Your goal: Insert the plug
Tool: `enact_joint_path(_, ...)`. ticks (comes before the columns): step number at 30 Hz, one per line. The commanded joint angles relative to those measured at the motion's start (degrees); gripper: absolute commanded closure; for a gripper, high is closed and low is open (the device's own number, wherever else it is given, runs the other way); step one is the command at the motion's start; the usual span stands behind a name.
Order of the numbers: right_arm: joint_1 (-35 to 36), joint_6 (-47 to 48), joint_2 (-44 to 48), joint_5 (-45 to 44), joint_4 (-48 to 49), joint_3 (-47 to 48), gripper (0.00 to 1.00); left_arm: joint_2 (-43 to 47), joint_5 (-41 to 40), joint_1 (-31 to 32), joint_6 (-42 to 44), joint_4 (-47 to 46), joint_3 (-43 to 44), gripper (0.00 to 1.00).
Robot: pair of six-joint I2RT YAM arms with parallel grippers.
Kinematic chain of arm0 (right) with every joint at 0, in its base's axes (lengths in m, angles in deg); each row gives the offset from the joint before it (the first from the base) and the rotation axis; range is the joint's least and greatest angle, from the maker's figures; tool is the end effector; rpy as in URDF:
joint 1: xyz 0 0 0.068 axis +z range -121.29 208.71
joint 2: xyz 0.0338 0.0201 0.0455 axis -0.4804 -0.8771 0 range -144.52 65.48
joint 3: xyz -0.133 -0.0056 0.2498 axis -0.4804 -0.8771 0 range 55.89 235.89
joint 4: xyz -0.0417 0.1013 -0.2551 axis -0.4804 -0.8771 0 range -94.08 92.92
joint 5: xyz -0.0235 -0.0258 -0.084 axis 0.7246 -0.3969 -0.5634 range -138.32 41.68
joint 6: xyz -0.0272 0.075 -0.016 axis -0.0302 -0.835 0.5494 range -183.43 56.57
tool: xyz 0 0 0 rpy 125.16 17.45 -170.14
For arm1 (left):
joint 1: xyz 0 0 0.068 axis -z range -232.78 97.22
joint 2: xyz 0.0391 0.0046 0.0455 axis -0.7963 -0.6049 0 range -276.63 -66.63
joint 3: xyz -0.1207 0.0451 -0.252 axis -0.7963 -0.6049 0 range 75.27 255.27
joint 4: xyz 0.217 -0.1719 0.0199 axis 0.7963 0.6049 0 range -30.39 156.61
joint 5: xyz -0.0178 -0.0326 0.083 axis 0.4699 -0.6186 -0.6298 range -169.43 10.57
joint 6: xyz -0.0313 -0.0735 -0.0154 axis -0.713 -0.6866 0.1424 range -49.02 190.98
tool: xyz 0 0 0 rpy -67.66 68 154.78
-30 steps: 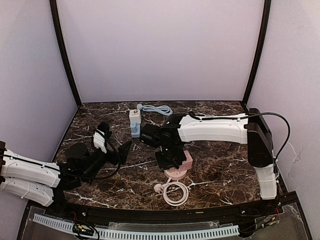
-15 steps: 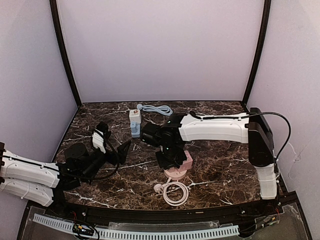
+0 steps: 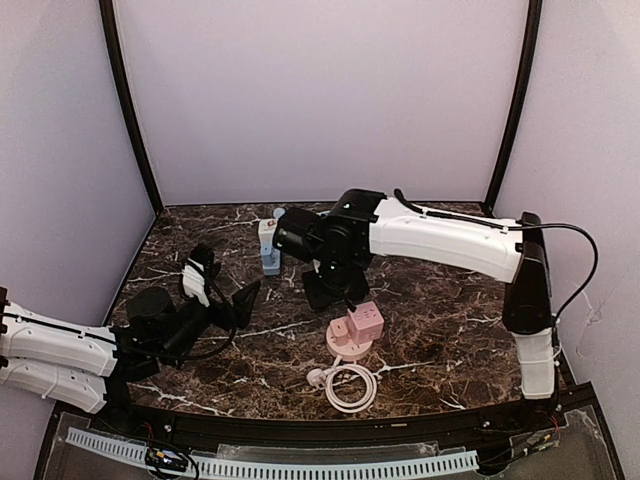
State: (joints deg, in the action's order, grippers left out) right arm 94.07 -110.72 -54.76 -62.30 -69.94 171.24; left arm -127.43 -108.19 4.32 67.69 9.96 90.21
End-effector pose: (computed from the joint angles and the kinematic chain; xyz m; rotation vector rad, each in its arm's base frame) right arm 0.2052 0.4064 0.2489 -0.4063 2.7914 0.0602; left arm 0.1628 -0.1891 0.2158 0.3075 1.4996 -0.4662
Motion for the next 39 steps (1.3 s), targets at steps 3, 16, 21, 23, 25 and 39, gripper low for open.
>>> enact_joint_path(3, 0.51, -0.03, 8.72, -9.77, -0.08, 0.95, 0.39, 1.30, -0.15, -0.32, -0.53, 0.79, -1.39, 0.01)
enact_joint_path(16, -2.72, 16.40, 34.26, -38.82, 42.81, -41.49, 0.07, 5.49, -15.43, -1.14, 1.96, 4.64, -0.66, 0.01)
enact_joint_path(21, -6.12, 12.79, 33.34, -51.73, 39.92, -45.06, 0.01, 4.64, -20.35, -4.24, 5.38, 5.37, -0.05, 0.01)
enact_joint_path(23, -9.53, 13.97, 33.55, -50.10, 41.62, -46.45, 0.01, 4.09, -22.75, -5.55, 7.53, 7.23, 1.25, 0.01)
enact_joint_path(25, -12.03, 21.40, 35.77, -49.77, 52.45, -52.15, 0.01, 3.92, -27.12, -6.71, 9.60, 9.50, 2.78, 0.01)
enact_joint_path(39, -38.82, 31.34, 44.19, -12.68, 75.42, -68.97, 0.01, 14.93, -21.21, -31.62, 13.27, 12.71, -2.38, 0.01)
